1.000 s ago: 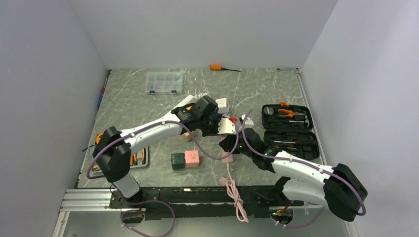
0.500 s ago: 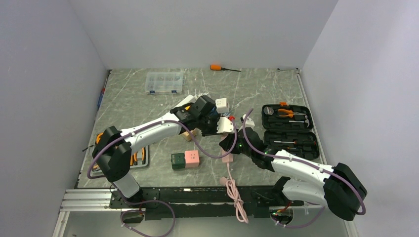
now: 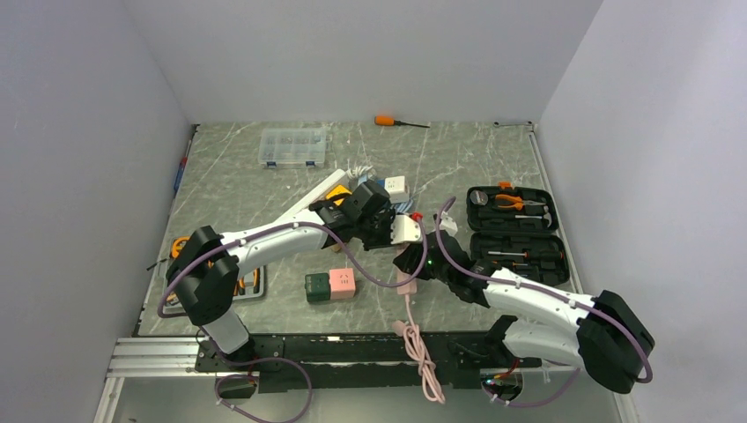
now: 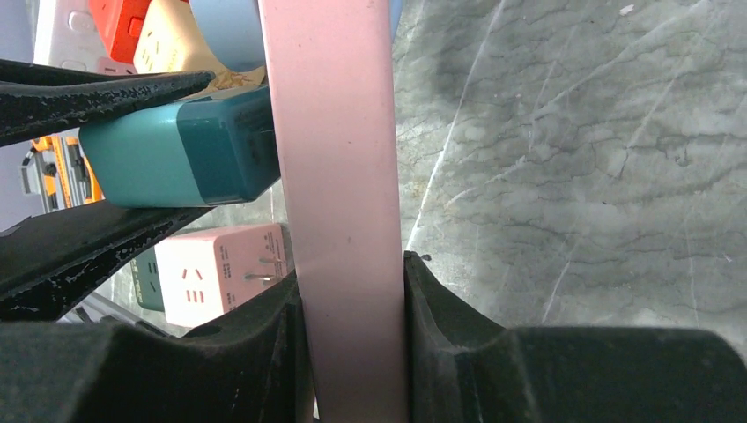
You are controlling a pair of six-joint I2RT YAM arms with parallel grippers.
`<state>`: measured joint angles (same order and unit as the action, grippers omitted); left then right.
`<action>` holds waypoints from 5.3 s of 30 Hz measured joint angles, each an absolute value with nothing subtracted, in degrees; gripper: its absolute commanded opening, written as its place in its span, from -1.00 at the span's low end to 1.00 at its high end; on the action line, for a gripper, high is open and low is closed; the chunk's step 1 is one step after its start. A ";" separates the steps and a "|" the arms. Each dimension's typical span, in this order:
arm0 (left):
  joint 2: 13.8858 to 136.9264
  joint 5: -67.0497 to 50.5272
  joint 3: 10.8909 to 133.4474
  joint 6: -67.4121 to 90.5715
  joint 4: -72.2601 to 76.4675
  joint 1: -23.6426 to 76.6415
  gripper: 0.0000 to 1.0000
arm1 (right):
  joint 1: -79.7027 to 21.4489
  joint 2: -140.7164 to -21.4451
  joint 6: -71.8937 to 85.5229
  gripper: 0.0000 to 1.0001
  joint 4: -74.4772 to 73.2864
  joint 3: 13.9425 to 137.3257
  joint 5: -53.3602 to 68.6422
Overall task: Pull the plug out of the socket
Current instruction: Remove the plug from the socket, then place the plug at the corner of the board, then remove the plug from the socket.
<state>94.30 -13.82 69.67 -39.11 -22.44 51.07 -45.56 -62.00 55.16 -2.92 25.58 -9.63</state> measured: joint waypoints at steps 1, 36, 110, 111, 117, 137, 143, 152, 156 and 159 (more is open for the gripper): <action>94.30 -13.96 69.67 -39.11 -22.20 51.00 -1.00 | -45.63 -61.65 55.33 -1.00 -3.16 25.52 -9.98; 86.17 2.07 81.95 -50.37 -51.81 46.24 -1.00 | -44.23 -68.20 57.12 -1.00 -15.05 26.96 -23.40; 106.54 -41.80 94.72 -36.40 -48.23 40.60 0.99 | -43.20 -44.38 41.91 -1.00 -16.25 24.62 -8.32; 108.57 -42.85 95.22 -37.17 -48.95 40.42 0.99 | -43.20 -44.47 41.39 -1.00 -15.97 24.62 -7.77; 115.74 -46.04 99.15 -39.92 -50.54 39.86 0.99 | -43.16 -46.19 39.38 -1.00 -14.52 24.69 -6.35; 119.57 -51.51 99.57 -41.91 -45.89 41.15 0.99 | -43.16 -49.12 36.71 -1.00 -11.44 25.78 -2.48; 119.85 -52.27 99.55 -42.48 -45.34 41.32 0.83 | -43.16 -49.12 36.42 -1.00 -11.07 25.78 -2.44; 120.16 -52.71 101.84 -47.79 -50.13 40.42 -0.25 | -43.16 -47.86 36.32 -1.00 -11.05 25.74 -1.37; 120.90 -53.54 104.18 -50.37 -52.77 40.12 -1.00 | -42.78 -47.77 36.42 -1.00 -11.81 25.50 -1.96; 121.43 -53.47 105.34 -51.27 -53.89 40.14 -1.00 | -42.26 -47.68 36.42 -1.00 -11.60 25.45 -2.17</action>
<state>121.43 -53.47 105.34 -51.27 -53.89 40.14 -42.26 -47.68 36.42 -11.60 25.45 -2.17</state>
